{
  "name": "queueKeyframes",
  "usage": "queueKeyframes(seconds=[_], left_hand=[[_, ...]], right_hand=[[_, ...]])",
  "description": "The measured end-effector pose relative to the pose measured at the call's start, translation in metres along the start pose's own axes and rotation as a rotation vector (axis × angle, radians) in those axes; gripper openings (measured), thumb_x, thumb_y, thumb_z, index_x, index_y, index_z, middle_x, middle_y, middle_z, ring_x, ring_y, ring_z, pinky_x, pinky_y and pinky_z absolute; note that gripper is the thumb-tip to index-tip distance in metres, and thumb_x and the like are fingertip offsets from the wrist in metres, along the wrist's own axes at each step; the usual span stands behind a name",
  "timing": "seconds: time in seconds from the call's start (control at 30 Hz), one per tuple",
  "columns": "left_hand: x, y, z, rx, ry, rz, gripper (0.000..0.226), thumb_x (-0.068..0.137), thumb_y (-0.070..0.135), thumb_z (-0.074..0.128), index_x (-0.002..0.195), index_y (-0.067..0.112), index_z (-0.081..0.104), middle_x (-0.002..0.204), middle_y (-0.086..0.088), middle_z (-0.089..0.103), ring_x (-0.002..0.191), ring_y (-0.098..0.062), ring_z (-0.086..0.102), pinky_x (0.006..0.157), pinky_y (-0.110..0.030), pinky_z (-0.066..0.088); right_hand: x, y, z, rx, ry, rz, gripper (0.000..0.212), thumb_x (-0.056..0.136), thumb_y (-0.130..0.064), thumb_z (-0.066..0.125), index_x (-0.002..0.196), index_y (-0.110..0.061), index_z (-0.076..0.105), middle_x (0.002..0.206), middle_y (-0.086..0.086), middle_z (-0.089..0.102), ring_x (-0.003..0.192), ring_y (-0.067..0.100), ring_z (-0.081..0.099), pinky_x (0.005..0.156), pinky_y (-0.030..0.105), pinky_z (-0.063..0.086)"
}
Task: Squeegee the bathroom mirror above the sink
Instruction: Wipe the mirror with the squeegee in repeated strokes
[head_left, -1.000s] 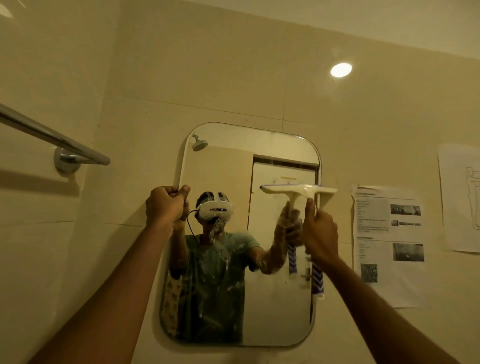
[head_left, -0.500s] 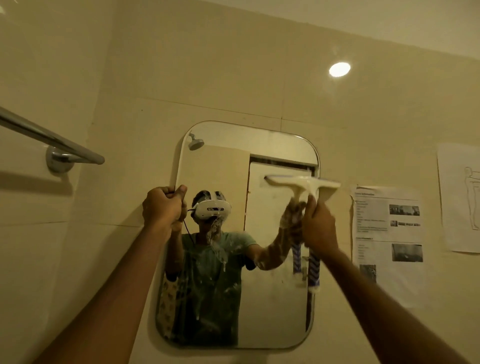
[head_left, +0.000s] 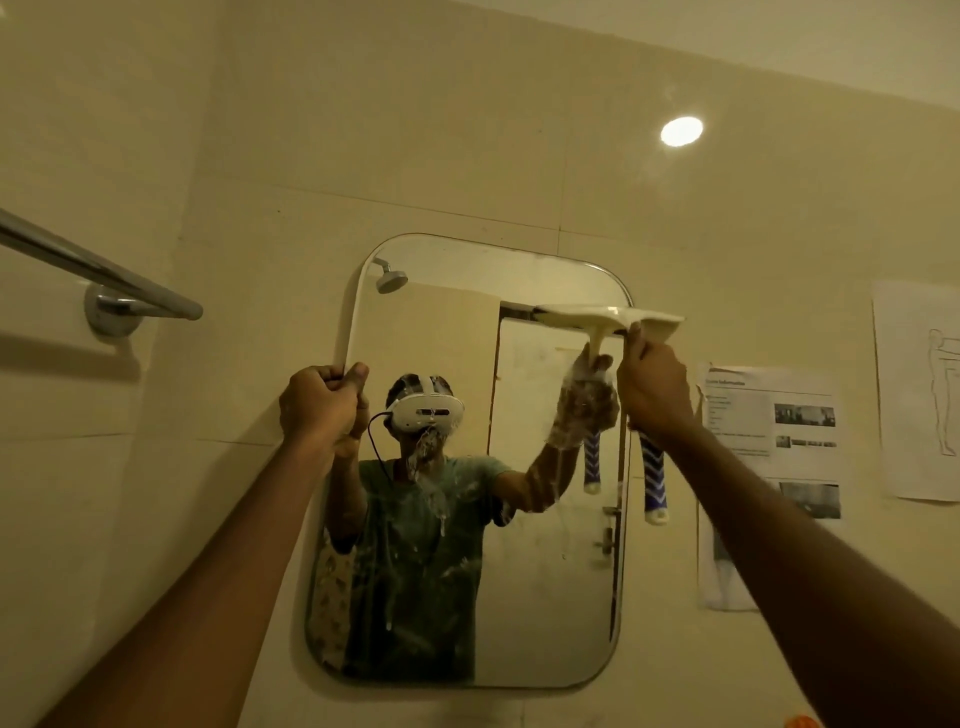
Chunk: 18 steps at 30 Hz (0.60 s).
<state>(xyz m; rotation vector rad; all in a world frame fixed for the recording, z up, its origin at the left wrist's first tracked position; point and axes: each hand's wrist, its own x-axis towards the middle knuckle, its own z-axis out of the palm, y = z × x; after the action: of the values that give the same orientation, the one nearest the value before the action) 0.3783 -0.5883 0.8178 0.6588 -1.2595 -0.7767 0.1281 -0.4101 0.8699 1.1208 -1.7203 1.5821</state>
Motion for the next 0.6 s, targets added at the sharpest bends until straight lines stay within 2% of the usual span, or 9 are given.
queueKeyframes(seconds=[0.07,0.17,0.23,0.3,0.4,0.53,0.6], left_hand=[[-0.001,0.001,-0.001,-0.002,-0.005,-0.004,0.018,0.090,0.035,0.064,0.091,0.017,0.061,0.081,0.000,0.063,0.077,-0.016,0.058,0.072,-0.029,0.051],[-0.003,0.003,-0.002,-0.006,-0.004,-0.021,0.021,0.090,0.035,0.065,0.077,0.019,0.060,0.082,-0.002,0.065,0.076,-0.017,0.059,0.080,-0.035,0.053],[-0.004,0.005,-0.004,-0.001,-0.001,-0.028,0.021,0.089,0.036,0.066,0.078,0.019,0.060,0.083,-0.003,0.065,0.079,-0.019,0.060,0.085,-0.038,0.054],[-0.004,0.003,-0.006,0.014,-0.018,-0.027,0.022,0.088,0.039,0.066,0.088,0.017,0.062,0.087,-0.003,0.065,0.086,-0.021,0.062,0.087,-0.041,0.055],[-0.007,-0.001,-0.008,0.051,-0.007,0.004,0.026,0.088,0.043,0.064,0.093,0.017,0.061,0.087,-0.001,0.062,0.086,-0.018,0.058,0.078,-0.034,0.051],[-0.012,-0.011,-0.016,0.133,-0.020,0.005,0.038,0.092,0.049,0.056,0.078,0.013,0.059,0.074,-0.001,0.061,0.067,-0.014,0.056,0.058,-0.026,0.044],[-0.013,-0.023,-0.018,0.129,-0.037,0.001,0.034,0.092,0.046,0.057,0.073,0.019,0.059,0.073,0.001,0.061,0.072,-0.017,0.059,0.067,-0.031,0.051]], right_hand=[[-0.036,0.019,0.009,0.034,-0.020,0.030,0.049,0.105,-0.045,0.024,0.076,-0.017,0.053,0.067,0.004,0.058,0.053,0.015,0.055,0.048,0.028,0.044],[-0.085,0.037,0.010,0.065,-0.079,0.059,0.044,0.104,-0.044,0.025,0.079,-0.021,0.053,0.068,0.002,0.060,0.059,0.017,0.062,0.053,0.031,0.054],[-0.083,0.034,0.002,0.051,-0.112,0.076,0.046,0.104,-0.045,0.025,0.078,-0.017,0.051,0.065,0.000,0.055,0.052,0.012,0.056,0.044,0.024,0.047],[-0.061,0.022,-0.007,0.029,-0.113,0.093,0.048,0.104,-0.046,0.025,0.078,-0.015,0.050,0.063,0.000,0.052,0.047,0.009,0.050,0.040,0.022,0.041],[-0.012,-0.006,-0.017,0.012,-0.053,0.073,0.050,0.104,-0.047,0.024,0.076,-0.014,0.049,0.064,0.003,0.051,0.048,0.013,0.047,0.042,0.027,0.042],[0.010,-0.018,-0.010,-0.020,-0.026,0.081,0.050,0.104,-0.047,0.023,0.076,-0.015,0.048,0.066,0.005,0.052,0.050,0.015,0.048,0.042,0.027,0.041],[-0.011,-0.003,-0.001,0.003,-0.026,0.095,0.051,0.104,-0.048,0.022,0.078,-0.014,0.050,0.068,0.006,0.053,0.049,0.014,0.048,0.037,0.023,0.038]])
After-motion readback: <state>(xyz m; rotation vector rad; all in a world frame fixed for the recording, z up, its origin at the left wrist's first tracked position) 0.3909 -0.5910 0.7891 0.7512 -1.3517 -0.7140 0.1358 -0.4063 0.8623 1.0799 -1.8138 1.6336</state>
